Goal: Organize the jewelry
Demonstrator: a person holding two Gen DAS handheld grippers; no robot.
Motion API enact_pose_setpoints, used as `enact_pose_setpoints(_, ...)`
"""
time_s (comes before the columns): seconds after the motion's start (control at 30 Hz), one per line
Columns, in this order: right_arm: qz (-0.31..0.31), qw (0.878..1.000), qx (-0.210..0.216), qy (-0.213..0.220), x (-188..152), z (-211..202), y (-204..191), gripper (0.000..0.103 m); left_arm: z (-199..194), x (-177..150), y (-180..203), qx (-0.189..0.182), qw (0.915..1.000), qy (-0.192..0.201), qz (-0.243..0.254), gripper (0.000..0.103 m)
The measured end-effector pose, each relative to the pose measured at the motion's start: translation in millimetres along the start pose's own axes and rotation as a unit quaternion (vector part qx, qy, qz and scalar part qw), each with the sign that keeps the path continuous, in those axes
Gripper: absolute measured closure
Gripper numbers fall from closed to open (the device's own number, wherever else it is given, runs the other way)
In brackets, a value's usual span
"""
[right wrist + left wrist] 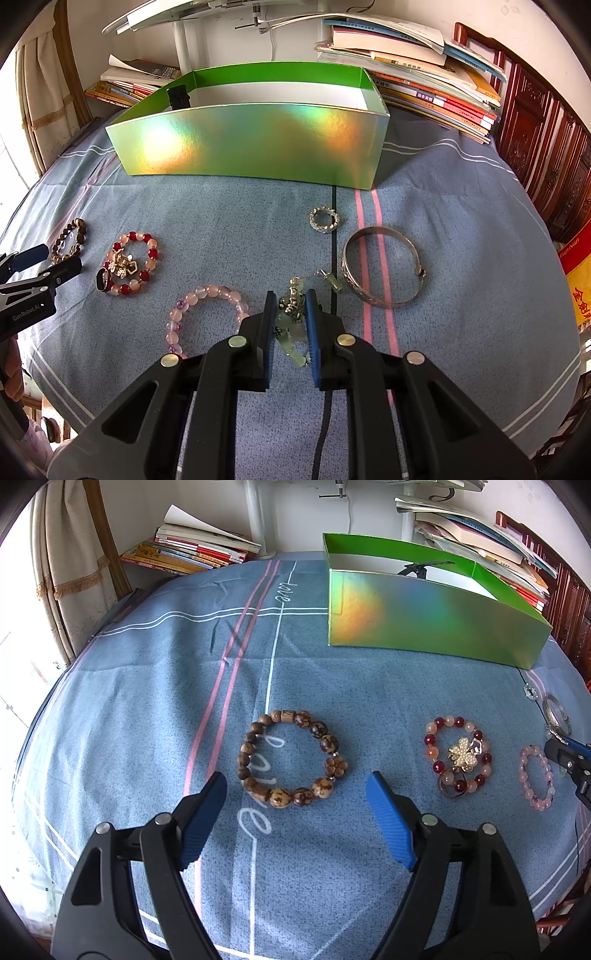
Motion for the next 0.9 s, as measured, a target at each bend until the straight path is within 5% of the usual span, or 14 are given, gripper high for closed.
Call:
enact_pose_setpoints(0.47,0.000,1.000,0.006,0.005,-2,0,1,0.087,6,6,-15,-0.023,0.9996,-0.001,-0.015,0.026)
enact_pose_setpoints(0.53,0.000,1.000,0.006,0.005,-2,-1,1,0.087,5,5,-14,-0.036,0.9993,0.000,-0.012,0.035)
enact_pose_setpoints(0.67,0.000,1.000,0.006,0.005,-2,-1,1,0.087,1,5,-13,-0.055,0.9984,0.008,-0.006,0.079)
enact_pose_setpoints(0.83,0.001,1.000,0.007,0.006,-3,-1,1,0.087,-2,5,-14,-0.078,0.9968,0.017,-0.004,0.086)
enact_pose_setpoints(0.9,0.000,1.000,0.007,0.006,-3,-1,1,0.087,-7,6,-13,-0.085,0.9961,0.025,0.000,0.100)
Point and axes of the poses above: each gripper's, at about its wrist camera, not at the fingertips, and z roughly the way its jaws point, y to its right, x to its top, the point moved 5 cm from there along z, roughly the way its jaws point, and after that the axes turned 13 degrees about -y, right-handed, at the moved point
